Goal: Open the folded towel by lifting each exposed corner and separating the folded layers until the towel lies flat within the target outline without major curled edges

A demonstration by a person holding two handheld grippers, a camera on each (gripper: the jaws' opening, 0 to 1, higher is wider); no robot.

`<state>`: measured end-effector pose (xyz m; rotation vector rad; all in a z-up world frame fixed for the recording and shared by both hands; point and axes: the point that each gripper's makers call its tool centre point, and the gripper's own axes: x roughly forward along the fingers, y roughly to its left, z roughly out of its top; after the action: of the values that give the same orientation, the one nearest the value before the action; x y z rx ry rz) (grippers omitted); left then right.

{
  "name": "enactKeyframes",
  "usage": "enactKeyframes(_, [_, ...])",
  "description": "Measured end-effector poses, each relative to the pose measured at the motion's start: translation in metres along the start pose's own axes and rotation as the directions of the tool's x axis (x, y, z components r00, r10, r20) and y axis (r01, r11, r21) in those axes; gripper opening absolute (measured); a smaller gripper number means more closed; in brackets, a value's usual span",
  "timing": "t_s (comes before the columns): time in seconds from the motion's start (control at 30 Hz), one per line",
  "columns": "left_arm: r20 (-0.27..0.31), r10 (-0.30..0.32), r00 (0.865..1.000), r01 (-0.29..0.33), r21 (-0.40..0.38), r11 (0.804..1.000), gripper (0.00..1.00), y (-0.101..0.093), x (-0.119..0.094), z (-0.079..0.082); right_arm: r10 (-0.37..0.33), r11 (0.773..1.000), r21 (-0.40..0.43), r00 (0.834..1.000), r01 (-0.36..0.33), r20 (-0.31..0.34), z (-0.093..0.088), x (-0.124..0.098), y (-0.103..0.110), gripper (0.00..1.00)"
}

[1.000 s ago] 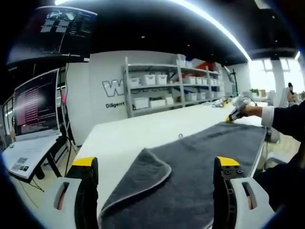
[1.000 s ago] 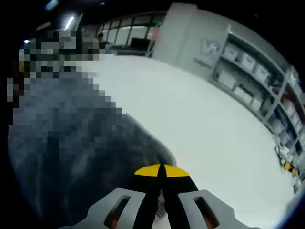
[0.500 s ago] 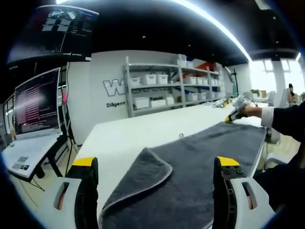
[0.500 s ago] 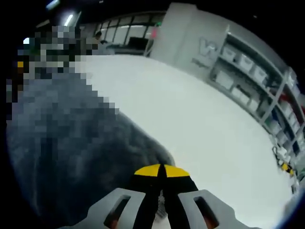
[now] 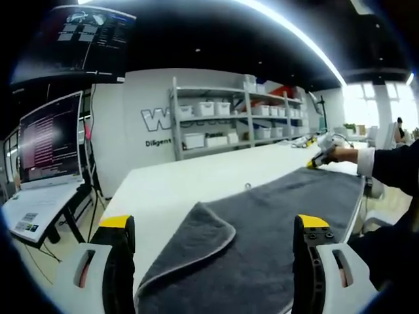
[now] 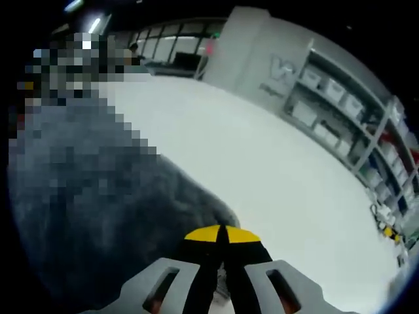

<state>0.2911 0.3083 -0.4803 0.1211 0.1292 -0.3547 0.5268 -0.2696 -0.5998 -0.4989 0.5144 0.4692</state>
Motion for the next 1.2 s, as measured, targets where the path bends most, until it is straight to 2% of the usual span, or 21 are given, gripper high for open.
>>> enactKeyframes(0.63, [-0.004,0.010,1.000,-0.010,0.003,1.000,0.99,0.003,-0.002,0.000,-0.017,1.000,0.008,1.000,0.017,0.013,-0.002,-0.006,0.005,0.00])
enactKeyframes(0.7, [-0.004,0.010,1.000,-0.010,0.004,1.000,0.99,0.003,-0.002,0.000,-0.034,0.999,0.016,0.999,0.034,0.008,0.000,-0.011,0.003,0.00])
enactKeyframes(0.73, [-0.005,0.010,1.000,-0.010,0.004,1.000,0.99,0.003,-0.002,0.000,-0.042,0.999,0.002,0.999,0.042,0.030,0.005,-0.014,0.003,0.00])
enactKeyframes(0.8, [-0.005,0.009,1.000,-0.009,0.004,1.000,0.99,0.002,-0.001,-0.001,-0.036,0.999,0.010,0.998,0.035,0.052,0.009,-0.019,0.005,0.00])
enactKeyframes(0.93, [-0.010,0.005,1.000,-0.005,0.008,1.000,0.99,-0.001,0.000,-0.002,0.021,0.999,0.036,0.991,-0.026,0.130,0.027,-0.030,0.023,0.00])
enactKeyframes(1.2, [-0.011,0.004,1.000,-0.004,0.010,1.000,0.99,-0.001,0.000,-0.002,0.098,0.994,0.021,0.982,-0.103,0.161,0.040,-0.030,0.052,0.00])
